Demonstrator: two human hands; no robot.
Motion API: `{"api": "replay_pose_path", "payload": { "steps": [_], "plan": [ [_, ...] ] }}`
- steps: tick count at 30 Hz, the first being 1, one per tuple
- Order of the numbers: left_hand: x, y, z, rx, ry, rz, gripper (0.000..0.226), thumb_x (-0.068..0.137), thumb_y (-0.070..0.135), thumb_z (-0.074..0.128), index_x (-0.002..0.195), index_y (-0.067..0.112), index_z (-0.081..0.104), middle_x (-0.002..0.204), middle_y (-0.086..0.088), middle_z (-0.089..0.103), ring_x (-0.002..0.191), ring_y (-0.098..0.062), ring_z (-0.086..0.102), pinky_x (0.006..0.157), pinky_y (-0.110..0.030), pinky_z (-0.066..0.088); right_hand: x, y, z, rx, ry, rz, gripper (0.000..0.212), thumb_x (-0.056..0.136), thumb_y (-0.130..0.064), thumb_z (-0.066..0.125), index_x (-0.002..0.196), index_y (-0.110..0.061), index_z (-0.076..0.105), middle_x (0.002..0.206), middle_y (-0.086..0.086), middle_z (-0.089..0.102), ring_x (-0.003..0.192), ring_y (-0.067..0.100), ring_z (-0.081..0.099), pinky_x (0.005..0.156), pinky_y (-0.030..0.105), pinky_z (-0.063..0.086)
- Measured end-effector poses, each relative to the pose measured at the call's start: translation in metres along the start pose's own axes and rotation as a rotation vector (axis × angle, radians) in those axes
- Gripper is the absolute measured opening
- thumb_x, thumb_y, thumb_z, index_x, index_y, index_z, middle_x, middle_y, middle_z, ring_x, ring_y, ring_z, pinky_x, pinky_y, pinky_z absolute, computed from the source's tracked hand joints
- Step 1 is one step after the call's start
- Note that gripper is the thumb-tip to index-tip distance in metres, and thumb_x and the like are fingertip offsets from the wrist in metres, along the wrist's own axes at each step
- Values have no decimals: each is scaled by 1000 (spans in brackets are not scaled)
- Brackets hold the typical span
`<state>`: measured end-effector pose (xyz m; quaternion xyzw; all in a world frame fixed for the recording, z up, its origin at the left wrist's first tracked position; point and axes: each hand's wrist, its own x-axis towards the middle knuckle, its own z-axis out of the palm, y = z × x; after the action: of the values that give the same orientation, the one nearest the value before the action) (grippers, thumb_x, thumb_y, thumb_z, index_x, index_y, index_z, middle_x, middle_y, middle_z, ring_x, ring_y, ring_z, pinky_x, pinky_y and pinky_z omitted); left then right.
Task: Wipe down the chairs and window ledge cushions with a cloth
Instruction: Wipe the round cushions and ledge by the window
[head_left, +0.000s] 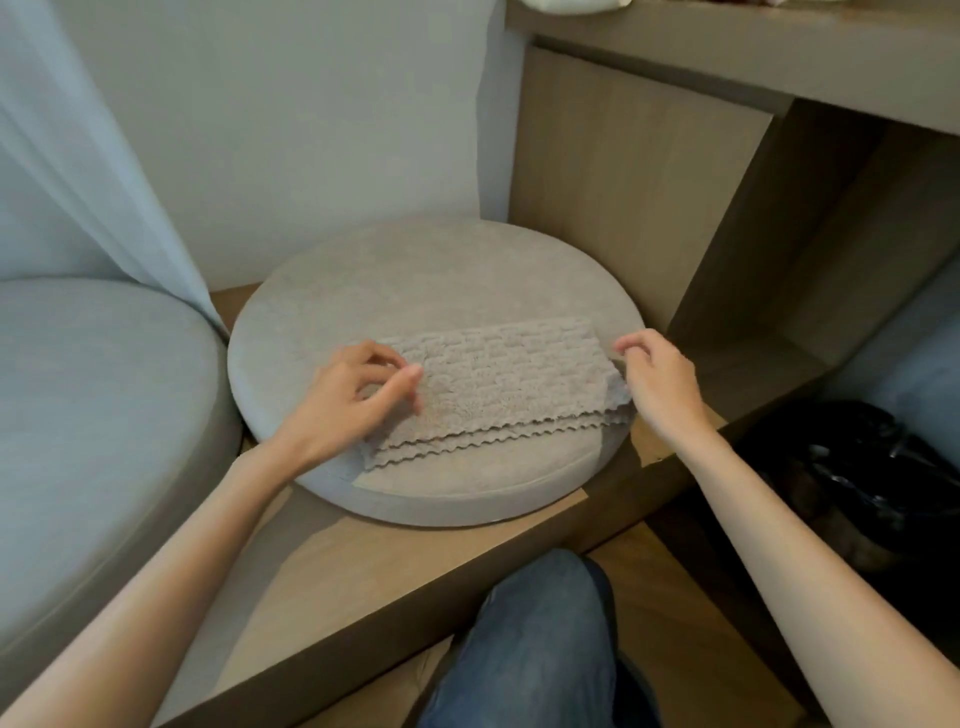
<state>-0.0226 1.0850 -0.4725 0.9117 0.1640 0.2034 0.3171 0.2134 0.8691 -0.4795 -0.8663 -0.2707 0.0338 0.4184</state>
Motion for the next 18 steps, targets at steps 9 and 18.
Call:
{"api": "replay_pose_path", "payload": {
  "steps": [9,18],
  "plan": [
    [52,-13,15,203,-68,-132,33,94,31,55,126,24,58,126,-8,59,117,-25,52,102,-41,39,13,-27,22,72,-283,297,47,86,-24,70,126,-4,55,124,12,61,109,25,59,95,38,48],
    [39,-39,-20,-181,98,-327,22,95,16,55,116,15,62,112,-7,62,91,-16,57,73,-25,44,-3,-133,24,248,-664,-166,27,88,-44,63,105,-24,67,105,-2,70,92,16,67,75,28,55]
  ]
}}
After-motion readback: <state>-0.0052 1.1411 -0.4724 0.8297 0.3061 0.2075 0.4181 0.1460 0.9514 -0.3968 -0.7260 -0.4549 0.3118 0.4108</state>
